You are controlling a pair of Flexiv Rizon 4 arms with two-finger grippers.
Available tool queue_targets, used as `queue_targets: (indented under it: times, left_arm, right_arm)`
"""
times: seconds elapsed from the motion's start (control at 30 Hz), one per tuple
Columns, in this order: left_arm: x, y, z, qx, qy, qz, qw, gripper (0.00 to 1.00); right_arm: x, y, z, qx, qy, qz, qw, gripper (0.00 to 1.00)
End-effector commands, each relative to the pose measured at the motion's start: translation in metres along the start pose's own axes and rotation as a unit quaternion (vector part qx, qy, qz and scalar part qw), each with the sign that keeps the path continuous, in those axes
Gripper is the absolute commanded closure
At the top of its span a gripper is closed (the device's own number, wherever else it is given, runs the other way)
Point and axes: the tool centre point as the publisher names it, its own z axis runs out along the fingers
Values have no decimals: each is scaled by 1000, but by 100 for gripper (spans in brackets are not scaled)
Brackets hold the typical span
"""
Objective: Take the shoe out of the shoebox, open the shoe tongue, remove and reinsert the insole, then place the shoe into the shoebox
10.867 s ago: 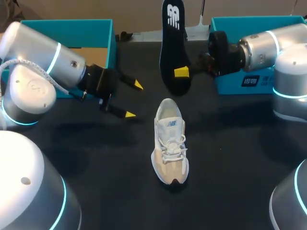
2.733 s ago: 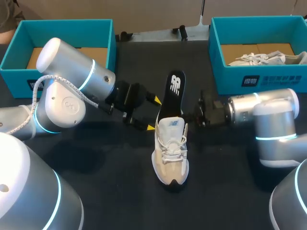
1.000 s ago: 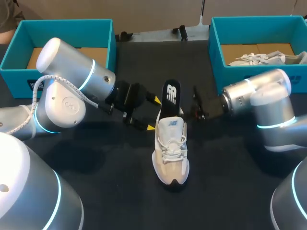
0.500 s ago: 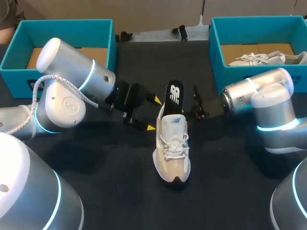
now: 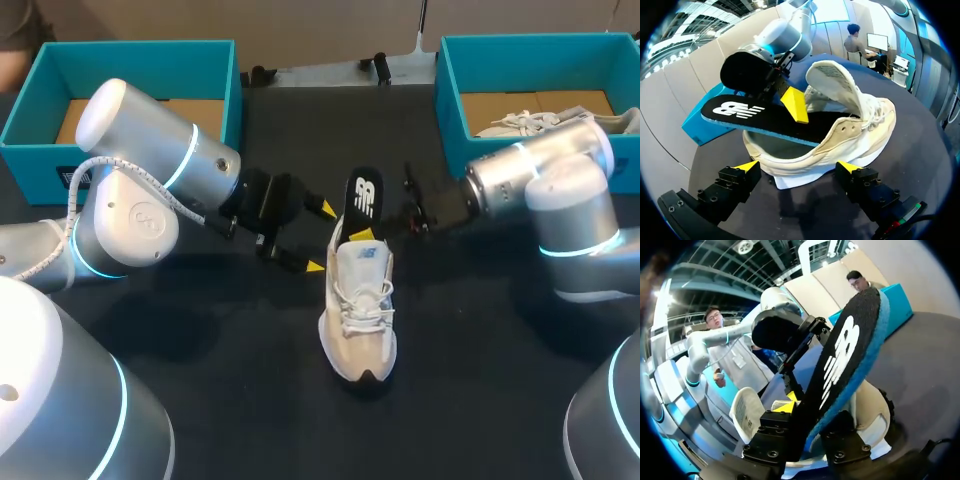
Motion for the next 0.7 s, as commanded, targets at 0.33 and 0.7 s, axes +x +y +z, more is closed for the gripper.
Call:
queue_targets:
  times: [0.33,0.7]
  left_arm:
    - [1,0,1,-1,-1,0,1000,0]
    - [1,0,1,-1,-1,0,1000,0]
  right_arm:
    - [3,-14,9,33,20,42,998,100]
    - [11,-30,21,40,35,69,996,100]
